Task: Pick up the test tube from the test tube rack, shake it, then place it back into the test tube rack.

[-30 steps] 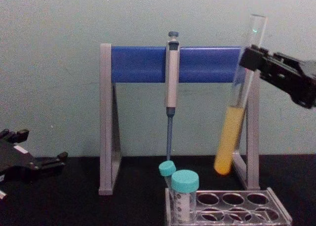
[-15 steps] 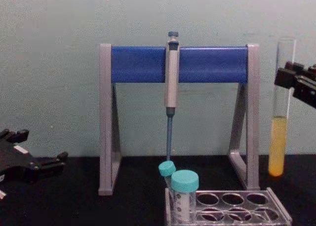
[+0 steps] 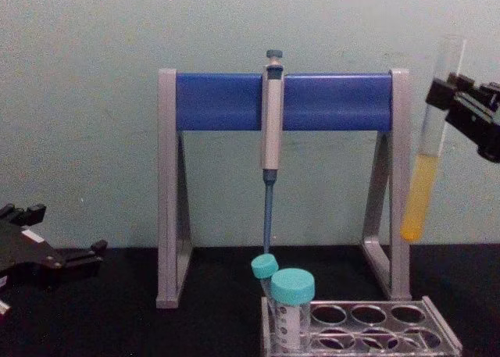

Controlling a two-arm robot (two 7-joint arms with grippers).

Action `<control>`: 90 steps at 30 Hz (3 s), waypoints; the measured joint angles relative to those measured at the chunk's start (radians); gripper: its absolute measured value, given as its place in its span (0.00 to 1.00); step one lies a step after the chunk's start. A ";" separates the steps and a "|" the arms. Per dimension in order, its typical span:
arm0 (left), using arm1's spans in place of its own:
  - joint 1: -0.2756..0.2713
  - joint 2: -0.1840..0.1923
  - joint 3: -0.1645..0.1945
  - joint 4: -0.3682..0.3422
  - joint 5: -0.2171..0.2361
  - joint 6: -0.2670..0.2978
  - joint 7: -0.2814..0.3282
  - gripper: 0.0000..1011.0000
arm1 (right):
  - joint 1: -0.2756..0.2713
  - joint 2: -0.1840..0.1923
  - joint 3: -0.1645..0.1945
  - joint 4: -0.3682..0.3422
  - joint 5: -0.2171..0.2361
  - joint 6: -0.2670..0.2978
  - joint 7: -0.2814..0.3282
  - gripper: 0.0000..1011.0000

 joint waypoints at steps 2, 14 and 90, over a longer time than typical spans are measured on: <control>0.000 0.000 0.000 0.000 0.000 0.000 0.000 0.99 | 0.011 -0.017 0.000 0.019 0.044 0.004 0.038 0.23; 0.000 0.000 0.000 0.000 0.000 0.000 0.000 0.99 | 0.039 -0.013 -0.030 0.058 0.258 0.094 0.242 0.23; 0.000 0.000 0.000 0.000 0.000 0.000 0.000 0.99 | -0.022 0.116 -0.012 -0.082 0.027 0.114 0.016 0.23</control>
